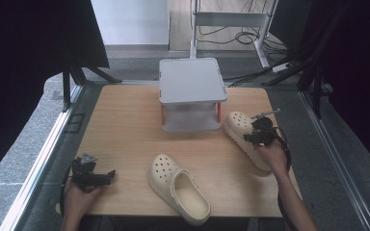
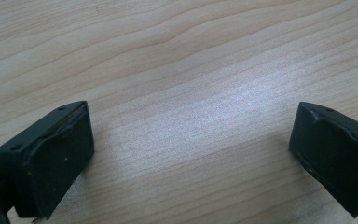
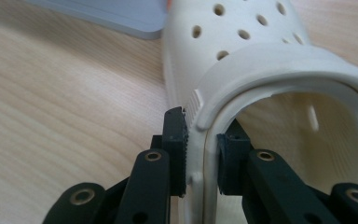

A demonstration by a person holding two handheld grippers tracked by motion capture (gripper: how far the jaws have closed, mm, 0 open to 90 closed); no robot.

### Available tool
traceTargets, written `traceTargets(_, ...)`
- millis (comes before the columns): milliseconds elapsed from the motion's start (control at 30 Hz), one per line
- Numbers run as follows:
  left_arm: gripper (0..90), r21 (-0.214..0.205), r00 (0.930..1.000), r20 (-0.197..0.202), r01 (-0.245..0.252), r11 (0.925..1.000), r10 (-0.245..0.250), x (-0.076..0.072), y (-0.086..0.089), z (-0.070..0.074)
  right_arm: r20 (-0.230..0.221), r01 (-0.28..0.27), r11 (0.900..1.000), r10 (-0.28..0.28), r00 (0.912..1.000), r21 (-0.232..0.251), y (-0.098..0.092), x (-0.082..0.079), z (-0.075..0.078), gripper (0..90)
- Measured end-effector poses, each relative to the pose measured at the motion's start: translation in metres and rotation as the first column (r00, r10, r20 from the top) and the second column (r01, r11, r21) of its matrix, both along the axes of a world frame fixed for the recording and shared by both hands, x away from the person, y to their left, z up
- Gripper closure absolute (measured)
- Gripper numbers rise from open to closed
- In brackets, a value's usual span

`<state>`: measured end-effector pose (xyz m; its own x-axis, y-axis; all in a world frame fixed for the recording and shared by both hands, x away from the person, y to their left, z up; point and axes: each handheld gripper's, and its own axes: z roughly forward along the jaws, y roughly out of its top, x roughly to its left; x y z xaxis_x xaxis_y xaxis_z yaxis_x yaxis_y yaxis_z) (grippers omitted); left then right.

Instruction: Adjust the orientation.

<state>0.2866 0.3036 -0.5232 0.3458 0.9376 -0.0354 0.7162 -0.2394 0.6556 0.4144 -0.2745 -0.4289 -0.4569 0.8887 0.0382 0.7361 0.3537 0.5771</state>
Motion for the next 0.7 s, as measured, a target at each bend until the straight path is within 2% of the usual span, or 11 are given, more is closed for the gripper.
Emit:
traceTargets(67,0.0,0.000,1.0000,0.000,0.000,1.0000,0.000,0.000,0.000,0.000,0.016,-0.015,0.9998,0.016,0.9998,-0.015,0.000,-0.010,0.009,76.8)
traceTargets(233,0.0,0.000,1.0000,0.000,0.000,1.0000,0.000,0.000,0.000,0.000,0.033,-0.039,0.9991,0.039,0.9987,-0.014,0.002,-0.023,0.019,76.7)
traceTargets(267,0.0,0.000,1.0000,0.000,0.000,1.0000,0.000,0.000,0.000,0.000,0.045,-0.059,0.9982,0.060,0.9972,-0.014,0.006,-0.031,0.025,76.7)
traceTargets(433,0.0,-0.001,1.0000,0.001,-0.001,1.0000,0.001,0.000,0.000,0.000,0.054,-0.109,0.9940,0.110,0.9925,-0.011,0.021,-0.047,0.035,76.6)
traceTargets(533,0.0,-0.001,1.0000,0.000,-0.001,1.0000,0.001,0.000,0.000,0.000,0.063,-0.130,0.9914,0.131,0.9894,-0.015,0.029,-0.054,0.038,76.6)
traceTargets(633,0.0,-0.001,1.0000,0.000,-0.001,1.0000,0.001,0.000,0.000,0.000,0.070,-0.177,0.9841,0.178,0.9816,-0.014,0.046,-0.065,0.042,76.6)
traceTargets(700,0.0,-0.001,1.0000,0.000,-0.001,1.0000,0.001,0.000,0.000,0.000,0.072,-0.185,0.9826,0.186,0.9800,-0.013,0.050,-0.067,0.042,76.6)
